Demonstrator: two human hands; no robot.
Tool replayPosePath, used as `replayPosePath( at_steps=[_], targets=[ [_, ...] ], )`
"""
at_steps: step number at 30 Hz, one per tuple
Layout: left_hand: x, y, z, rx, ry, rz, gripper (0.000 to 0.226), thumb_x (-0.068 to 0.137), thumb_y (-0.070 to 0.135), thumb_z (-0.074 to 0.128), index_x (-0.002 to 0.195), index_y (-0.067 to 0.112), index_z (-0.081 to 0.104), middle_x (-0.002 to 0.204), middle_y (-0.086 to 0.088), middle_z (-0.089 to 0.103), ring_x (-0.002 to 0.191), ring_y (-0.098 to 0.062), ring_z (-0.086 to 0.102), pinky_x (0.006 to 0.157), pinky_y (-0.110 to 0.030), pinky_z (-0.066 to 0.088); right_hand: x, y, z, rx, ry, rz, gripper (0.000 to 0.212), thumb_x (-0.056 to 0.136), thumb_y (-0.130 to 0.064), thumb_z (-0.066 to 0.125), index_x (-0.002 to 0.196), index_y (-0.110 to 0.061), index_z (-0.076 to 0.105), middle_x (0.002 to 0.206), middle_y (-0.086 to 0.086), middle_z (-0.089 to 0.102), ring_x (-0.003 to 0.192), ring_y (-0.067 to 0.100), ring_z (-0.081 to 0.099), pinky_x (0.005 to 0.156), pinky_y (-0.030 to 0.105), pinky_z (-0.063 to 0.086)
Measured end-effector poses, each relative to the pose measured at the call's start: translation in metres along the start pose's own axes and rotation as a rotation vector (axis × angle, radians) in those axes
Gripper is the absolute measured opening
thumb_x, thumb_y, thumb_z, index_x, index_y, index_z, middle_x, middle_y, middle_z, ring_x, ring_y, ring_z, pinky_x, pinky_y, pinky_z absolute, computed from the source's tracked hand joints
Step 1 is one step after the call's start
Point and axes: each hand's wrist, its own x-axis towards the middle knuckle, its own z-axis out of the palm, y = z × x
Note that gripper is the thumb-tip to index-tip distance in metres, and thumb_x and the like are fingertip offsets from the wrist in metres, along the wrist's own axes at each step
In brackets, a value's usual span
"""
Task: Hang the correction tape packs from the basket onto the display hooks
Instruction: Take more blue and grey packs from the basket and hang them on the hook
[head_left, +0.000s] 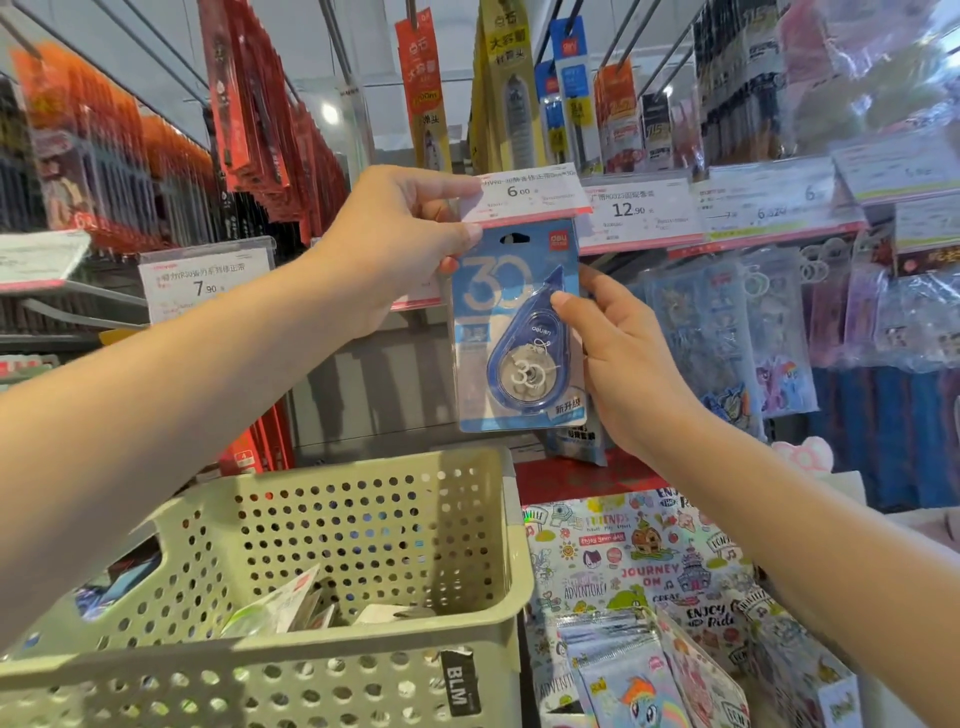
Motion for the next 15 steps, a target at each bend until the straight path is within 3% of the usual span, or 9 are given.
replayPosePath(
  at_steps=[5,9,12,15],
  targets=[
    [-0.001,0.002,-0.001,0.02,0.006,-0.014,0.044,0.086,0.003,0.062,0.129,0.014,0.057,0.064,0.006,0.044,0.065,-0.008,0.046,0.073,-0.021,0.052,0.004,0.006,-0.005,-0.026,-0.005,0.051,0.029,0.096,-0.013,0.047,0.124,-0.013,0.052,0.092,0.001,0.07,0.083,0.017,0.068,0.077,0.034,0.056],
    [-0.001,0.004,0.001,0.035,0.014,-0.023,0.046,0.085,0.003,0.063,0.13,0.013,0.057,0.063,0.008,0.05,0.068,-0.009,0.049,0.071,-0.021,0.052,0.01,0.014,-0.009,-0.059,0.016,0.074,0.036,0.096,-0.013,0.047,0.131,-0.011,0.049,0.101,0.006,0.069,0.091,0.022,0.067,0.086,0.041,0.054],
    [0.0,0.003,0.001,0.028,0.014,-0.03,0.046,0.085,0.003,0.063,0.129,0.013,0.058,0.065,0.007,0.05,0.069,-0.009,0.05,0.07,-0.021,0.05,0.016,0.02,-0.008,-0.065,0.003,0.092,0.035,0.096,-0.013,0.048,0.13,-0.012,0.048,0.094,0.001,0.07,0.083,0.016,0.069,0.079,0.036,0.056],
    [0.001,0.002,0.0,0.021,0.008,-0.029,0.045,0.085,0.002,0.064,0.129,0.013,0.058,0.065,0.006,0.048,0.069,-0.01,0.049,0.071,-0.022,0.05,0.021,0.027,-0.008,-0.085,0.0,0.101,0.036,0.095,-0.013,0.049,0.131,-0.013,0.048,0.096,0.001,0.07,0.086,0.018,0.069,0.082,0.039,0.056]
  ],
)
